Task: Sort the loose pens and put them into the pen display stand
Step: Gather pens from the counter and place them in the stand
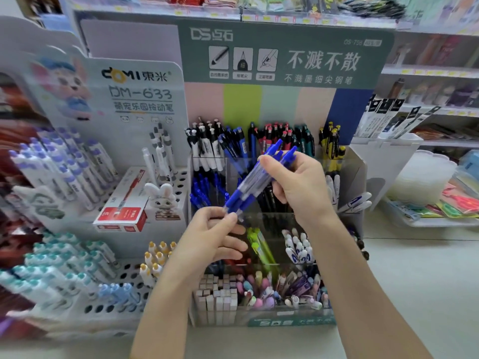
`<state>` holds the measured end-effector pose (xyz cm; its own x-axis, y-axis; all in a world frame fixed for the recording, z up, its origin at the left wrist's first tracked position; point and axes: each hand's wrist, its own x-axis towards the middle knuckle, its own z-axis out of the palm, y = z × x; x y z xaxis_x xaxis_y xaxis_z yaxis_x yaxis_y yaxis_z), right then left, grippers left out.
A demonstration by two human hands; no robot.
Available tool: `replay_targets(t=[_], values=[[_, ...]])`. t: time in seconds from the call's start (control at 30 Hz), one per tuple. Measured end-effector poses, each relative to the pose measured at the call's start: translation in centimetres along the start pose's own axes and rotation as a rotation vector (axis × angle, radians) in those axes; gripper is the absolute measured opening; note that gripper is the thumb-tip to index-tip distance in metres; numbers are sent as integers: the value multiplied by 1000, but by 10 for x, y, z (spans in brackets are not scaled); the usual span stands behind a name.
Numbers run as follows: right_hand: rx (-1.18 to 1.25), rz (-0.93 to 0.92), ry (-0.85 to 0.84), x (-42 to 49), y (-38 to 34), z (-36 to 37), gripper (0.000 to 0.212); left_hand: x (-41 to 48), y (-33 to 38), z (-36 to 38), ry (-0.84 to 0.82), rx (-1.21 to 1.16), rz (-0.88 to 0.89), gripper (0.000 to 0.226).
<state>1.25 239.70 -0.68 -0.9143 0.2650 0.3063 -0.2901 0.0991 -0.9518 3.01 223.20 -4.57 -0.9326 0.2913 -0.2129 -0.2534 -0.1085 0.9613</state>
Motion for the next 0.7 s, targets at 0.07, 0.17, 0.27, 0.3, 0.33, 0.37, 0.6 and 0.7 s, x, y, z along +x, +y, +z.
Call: replay_targets(t=[0.07, 0.17, 0.27, 0.3, 0.33, 0.37, 0.6, 0.7], values=[[-81, -72, 59, 0, 5, 11, 18, 0, 2, -5, 41, 5, -6, 24], [-230, -164, 139, 4, 16, 25, 19, 2, 3, -8, 43, -5, -16, 30], [-343, -246, 194, 8, 21, 33, 20, 3, 3, -11, 23, -10, -23, 31], [-388, -279, 212, 8, 21, 34, 21, 3, 3, -11, 19, -6, -22, 30], [-429, -307, 228, 7, 20, 36, 21, 3, 3, -12, 16, -1, -20, 29], [-459, -325, 243, 6, 19, 37, 21, 3, 3, -12, 12, 4, -18, 28], [-745, -331, 118, -4, 20, 52, 25, 8, 1, -19, -36, 30, -22, 27], [-982, -268, 34, -4, 16, 62, 24, 9, 1, -21, -63, 25, -30, 26]])
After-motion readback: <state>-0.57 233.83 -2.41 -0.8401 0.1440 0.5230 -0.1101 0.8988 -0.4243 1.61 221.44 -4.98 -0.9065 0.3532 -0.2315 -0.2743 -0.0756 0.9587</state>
